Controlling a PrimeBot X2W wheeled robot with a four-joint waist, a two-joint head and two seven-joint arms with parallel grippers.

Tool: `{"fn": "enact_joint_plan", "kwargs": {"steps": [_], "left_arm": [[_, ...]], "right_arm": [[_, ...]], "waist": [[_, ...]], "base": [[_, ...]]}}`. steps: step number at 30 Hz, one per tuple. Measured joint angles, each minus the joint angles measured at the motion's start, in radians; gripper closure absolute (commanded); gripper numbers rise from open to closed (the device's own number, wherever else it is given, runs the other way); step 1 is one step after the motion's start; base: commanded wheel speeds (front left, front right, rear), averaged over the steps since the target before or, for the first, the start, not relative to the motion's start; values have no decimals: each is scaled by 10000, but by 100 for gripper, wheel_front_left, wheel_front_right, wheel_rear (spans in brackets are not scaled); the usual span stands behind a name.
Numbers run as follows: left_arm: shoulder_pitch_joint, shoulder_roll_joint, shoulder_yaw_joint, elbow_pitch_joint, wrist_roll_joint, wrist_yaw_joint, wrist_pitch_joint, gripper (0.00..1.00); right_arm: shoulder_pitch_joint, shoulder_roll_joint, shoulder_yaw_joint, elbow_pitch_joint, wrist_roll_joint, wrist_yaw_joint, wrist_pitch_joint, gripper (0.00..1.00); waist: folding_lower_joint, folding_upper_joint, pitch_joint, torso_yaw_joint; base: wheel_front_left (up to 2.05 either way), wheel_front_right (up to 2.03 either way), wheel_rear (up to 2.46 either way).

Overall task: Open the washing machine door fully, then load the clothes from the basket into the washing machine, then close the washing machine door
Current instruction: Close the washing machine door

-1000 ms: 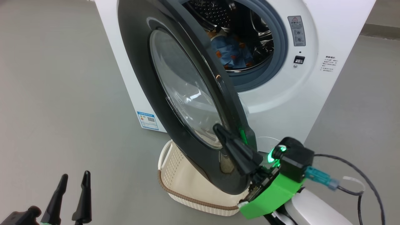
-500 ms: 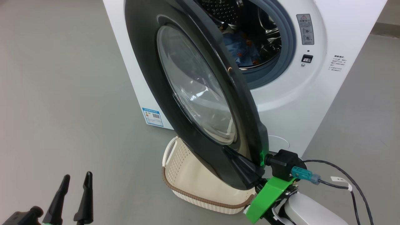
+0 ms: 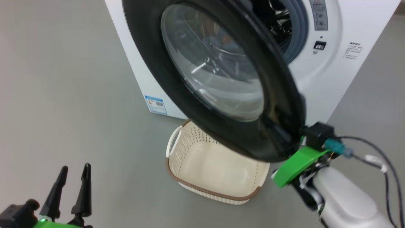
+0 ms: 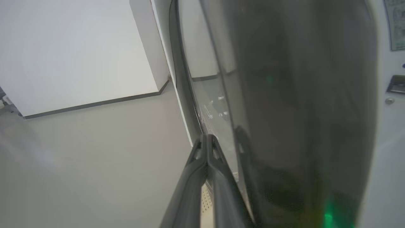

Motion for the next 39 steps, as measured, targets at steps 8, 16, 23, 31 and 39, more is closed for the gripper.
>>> {"fn": "enact_joint_plan", "kwargs": {"steps": [8,16,23,31,39], "left_arm": [[-518,199,-199,-54,-165,-69,0,0],[-1102,410,-270,-244,-401,-69,0,0],[-1392,412,-293,-253,-663,-69,0,0],[-1587,445,-305,-268,-740,-69,0,0],[-1674,451,-305,-244,-817,-69,0,0]], "right_arm": [[-934,-48,-1438,370,-543,0,0,100],[-2127,-255,-2493,1037,-1149,4,-2,100],[-3053,-414,-3358,1281,-1551,10,-2,100],[-3828,-495,-4314,1407,-2203,90,-4,100],[-3989,-144,-4924,1586,-2867,104,2,100]], "waist": [[0,0,868,140],[0,0,1713,304],[0,0,2368,409],[0,0,2853,527],[0,0,2915,563]], "base": [[0,0,0],[0,0,0],[0,0,0],[0,0,0],[0,0,0]]}}
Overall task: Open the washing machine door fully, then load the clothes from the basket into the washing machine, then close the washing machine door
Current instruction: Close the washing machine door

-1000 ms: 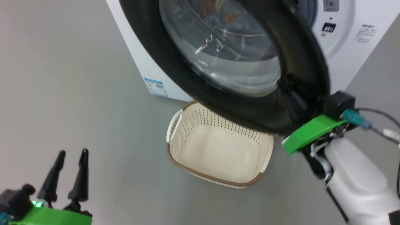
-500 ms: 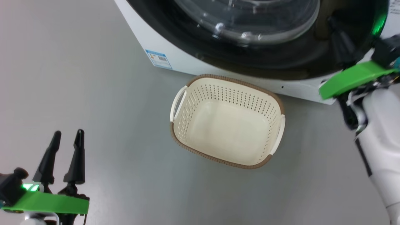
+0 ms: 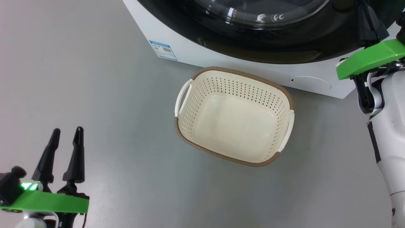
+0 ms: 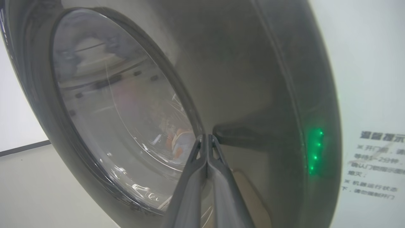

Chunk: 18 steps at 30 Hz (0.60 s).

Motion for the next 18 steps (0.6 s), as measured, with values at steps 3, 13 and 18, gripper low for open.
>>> {"fn": "enact_joint_plan", "kwargs": {"steps": [3,13,18], "left_arm": [[0,-4,-6,36,2,0,0,0],[3,46,-81,169,50,0,0,0],[73,90,-75,240,163,0,0,0]], "right_arm": [[8,82,-100,15,-96,-4,6,100],[586,180,-182,-230,255,-35,-6,55],[1340,270,161,-410,594,-35,-6,0]], "waist": [[0,0,-103,-14],[0,0,-694,-164],[0,0,-1172,-321]], "base": [[0,0,0],[0,0,0],[0,0,0]]}}
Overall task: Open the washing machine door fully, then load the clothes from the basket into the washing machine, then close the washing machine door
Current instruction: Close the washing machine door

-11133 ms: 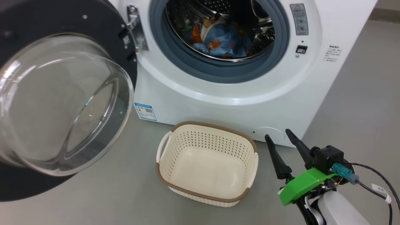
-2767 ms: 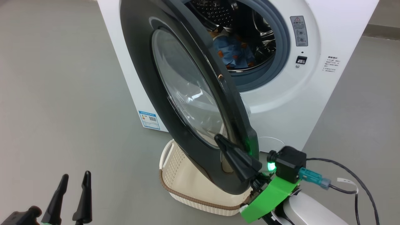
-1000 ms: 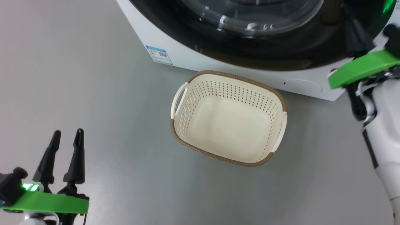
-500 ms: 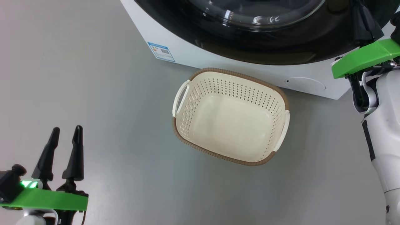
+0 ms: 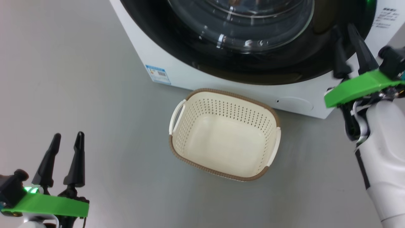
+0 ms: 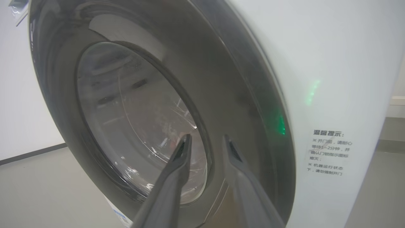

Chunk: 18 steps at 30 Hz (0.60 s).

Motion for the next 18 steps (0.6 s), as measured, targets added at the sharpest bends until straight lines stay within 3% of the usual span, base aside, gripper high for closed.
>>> {"fn": "enact_joint_plan", "kwargs": {"steps": [9,18], "left_arm": [[511,-25,27,63,151,0,0,0],[1275,-155,393,-31,568,0,0,0]], "right_arm": [[1159,228,424,-736,884,-2,0,0],[2373,140,1241,-1496,1570,-44,0,0]], "waist": [[0,0,-916,-482],[0,0,-1666,-1538]], "base": [[0,0,0],[0,0,0]]}}
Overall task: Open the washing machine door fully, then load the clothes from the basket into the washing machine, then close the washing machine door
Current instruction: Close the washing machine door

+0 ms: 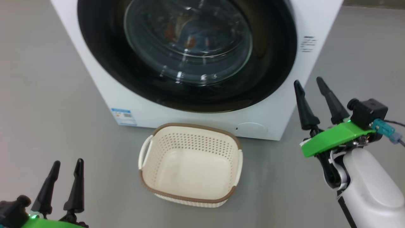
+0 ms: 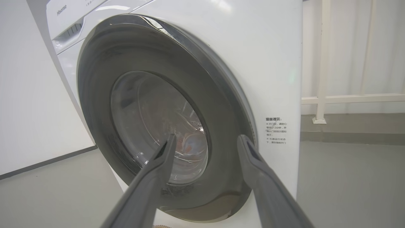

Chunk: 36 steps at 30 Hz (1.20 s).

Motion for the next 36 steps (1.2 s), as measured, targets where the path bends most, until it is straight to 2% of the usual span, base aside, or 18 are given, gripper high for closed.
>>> {"fn": "enact_joint_plan", "kwargs": {"steps": [10,21,29,36], "left_arm": [[307,-353,345,-284,77,2,0,0],[741,-627,644,-575,115,86,0,0],[771,-681,639,-593,134,84,-2,0],[771,-729,639,-587,150,75,-2,0]], "right_arm": [[1203,-96,307,-322,345,-2,2,0],[2087,-75,374,-380,364,-2,2,0],[2641,-38,-186,-468,134,-27,2,0],[2651,82,-278,-500,-125,-27,2,0]], "waist": [[0,0,-591,-1235],[0,0,-1030,-2244],[0,0,-1139,-2440],[0,1,-1143,-2397]], "base": [[0,0,0],[0,0,0],[0,0,0],[0,0,0]]}}
